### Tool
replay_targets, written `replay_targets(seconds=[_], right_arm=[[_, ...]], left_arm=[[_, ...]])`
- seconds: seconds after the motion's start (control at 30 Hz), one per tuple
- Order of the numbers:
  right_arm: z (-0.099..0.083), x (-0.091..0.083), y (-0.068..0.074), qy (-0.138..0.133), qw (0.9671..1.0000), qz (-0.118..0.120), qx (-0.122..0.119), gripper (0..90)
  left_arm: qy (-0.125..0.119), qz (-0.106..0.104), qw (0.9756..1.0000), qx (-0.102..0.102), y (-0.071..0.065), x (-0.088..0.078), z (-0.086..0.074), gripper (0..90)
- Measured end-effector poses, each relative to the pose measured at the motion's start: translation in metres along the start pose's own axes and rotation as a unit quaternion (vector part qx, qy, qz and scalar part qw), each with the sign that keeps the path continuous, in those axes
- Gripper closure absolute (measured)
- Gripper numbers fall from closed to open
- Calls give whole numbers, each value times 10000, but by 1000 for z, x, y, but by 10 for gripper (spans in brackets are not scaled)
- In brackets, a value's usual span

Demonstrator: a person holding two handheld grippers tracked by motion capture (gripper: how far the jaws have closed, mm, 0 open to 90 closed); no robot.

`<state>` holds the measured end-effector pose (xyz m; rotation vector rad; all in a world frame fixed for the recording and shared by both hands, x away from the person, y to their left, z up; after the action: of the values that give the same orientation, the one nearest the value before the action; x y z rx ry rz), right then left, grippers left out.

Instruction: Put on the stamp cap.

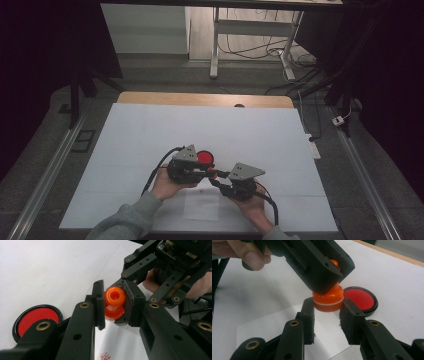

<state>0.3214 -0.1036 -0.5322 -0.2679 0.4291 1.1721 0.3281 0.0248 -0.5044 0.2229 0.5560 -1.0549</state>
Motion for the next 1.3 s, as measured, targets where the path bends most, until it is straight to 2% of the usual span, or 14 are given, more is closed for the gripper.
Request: replay_targets(seconds=[0.43,0.9,1.3], right_arm=[[0,-1,0,67,10000,-3,21,650],[-1,-1,0,24,9999,80,102,649],[-1,-1,-1,43,10000,79,36,646]], left_arm=[[-26,100,9999,75,-2,1,-1,729],[-11,125,9999,69,-4,2,-1,729],[23,95,10000,2,-3,2,-1,727]])
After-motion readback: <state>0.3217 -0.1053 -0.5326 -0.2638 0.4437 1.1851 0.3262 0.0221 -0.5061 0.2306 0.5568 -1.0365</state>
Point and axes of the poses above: each handheld gripper's, and its own axes: x roughly forward along the jaws, z roughly out of its top, y roughly to its left, the point moved 6 cm from there along x, roughly forward along the jaws, and after that the axes turned 7 degrees about z, right-handed, at the moved point
